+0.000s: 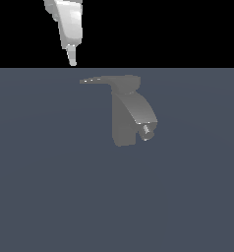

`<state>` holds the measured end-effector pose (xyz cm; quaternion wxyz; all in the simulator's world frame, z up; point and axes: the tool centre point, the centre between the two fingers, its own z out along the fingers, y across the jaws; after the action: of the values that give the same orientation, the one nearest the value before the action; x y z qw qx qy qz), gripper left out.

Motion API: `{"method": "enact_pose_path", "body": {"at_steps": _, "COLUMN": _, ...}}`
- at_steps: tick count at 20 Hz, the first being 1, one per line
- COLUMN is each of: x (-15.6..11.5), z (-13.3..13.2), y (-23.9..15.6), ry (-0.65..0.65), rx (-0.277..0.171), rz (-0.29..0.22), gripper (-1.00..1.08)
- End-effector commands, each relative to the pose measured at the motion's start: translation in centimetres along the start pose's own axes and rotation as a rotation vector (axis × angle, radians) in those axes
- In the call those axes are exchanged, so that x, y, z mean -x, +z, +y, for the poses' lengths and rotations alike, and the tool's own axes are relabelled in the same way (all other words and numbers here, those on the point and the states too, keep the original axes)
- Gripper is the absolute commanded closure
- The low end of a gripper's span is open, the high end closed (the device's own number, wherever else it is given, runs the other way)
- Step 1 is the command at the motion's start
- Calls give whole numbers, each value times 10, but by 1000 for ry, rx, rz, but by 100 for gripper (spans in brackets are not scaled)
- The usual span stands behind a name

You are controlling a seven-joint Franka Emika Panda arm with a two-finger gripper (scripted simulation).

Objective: Turn on the faucet by rotating a designated handle.

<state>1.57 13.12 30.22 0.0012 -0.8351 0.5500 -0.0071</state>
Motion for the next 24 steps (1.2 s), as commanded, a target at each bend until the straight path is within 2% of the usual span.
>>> {"method": "enact_pose_path", "body": {"at_steps": 1, "x": -9, "z": -13, "y": 11, "ry": 57, "rx": 2, "rz": -1, "gripper": 108}}
{"method": "enact_pose_path", "body": {"at_steps": 12, "x": -45, "z": -53, "y": 46, "ry": 254, "rx": 10, "rz": -5, "gripper": 108}}
{"method": "enact_pose_path", "body": {"at_steps": 24, "x": -57, "z": -63, "y": 55, "ry": 307, "rx": 12, "rz": -8, "gripper": 108}}
